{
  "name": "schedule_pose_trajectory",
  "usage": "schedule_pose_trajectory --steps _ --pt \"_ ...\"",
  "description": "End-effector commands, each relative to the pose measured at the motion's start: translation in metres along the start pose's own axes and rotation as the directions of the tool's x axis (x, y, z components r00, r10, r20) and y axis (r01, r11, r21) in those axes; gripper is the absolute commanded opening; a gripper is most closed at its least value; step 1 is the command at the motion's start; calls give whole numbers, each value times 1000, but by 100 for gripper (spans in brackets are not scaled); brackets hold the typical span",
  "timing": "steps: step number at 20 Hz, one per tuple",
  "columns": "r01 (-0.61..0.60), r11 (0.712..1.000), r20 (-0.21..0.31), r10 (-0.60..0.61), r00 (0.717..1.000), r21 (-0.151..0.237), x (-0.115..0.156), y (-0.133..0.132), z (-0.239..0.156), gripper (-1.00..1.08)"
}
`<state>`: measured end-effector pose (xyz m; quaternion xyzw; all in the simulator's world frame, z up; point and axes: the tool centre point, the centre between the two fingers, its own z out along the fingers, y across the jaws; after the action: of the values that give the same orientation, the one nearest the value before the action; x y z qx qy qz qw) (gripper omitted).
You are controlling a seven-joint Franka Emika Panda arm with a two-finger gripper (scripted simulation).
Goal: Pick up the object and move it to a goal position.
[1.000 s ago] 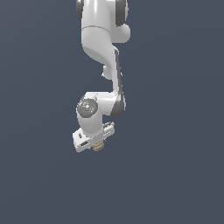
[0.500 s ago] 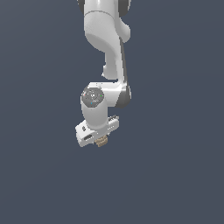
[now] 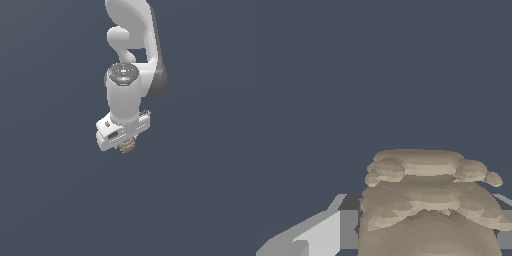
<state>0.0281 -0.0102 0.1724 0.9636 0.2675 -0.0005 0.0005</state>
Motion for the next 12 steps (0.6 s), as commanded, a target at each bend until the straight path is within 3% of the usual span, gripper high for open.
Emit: schedule_pose_trajectory --steps 1,12 --pt "0 1000 0 0 1000 -1 1 -16 -28 -100" --pt "1 1000 1 -1 1000 -2 9 -85 -148 -100"
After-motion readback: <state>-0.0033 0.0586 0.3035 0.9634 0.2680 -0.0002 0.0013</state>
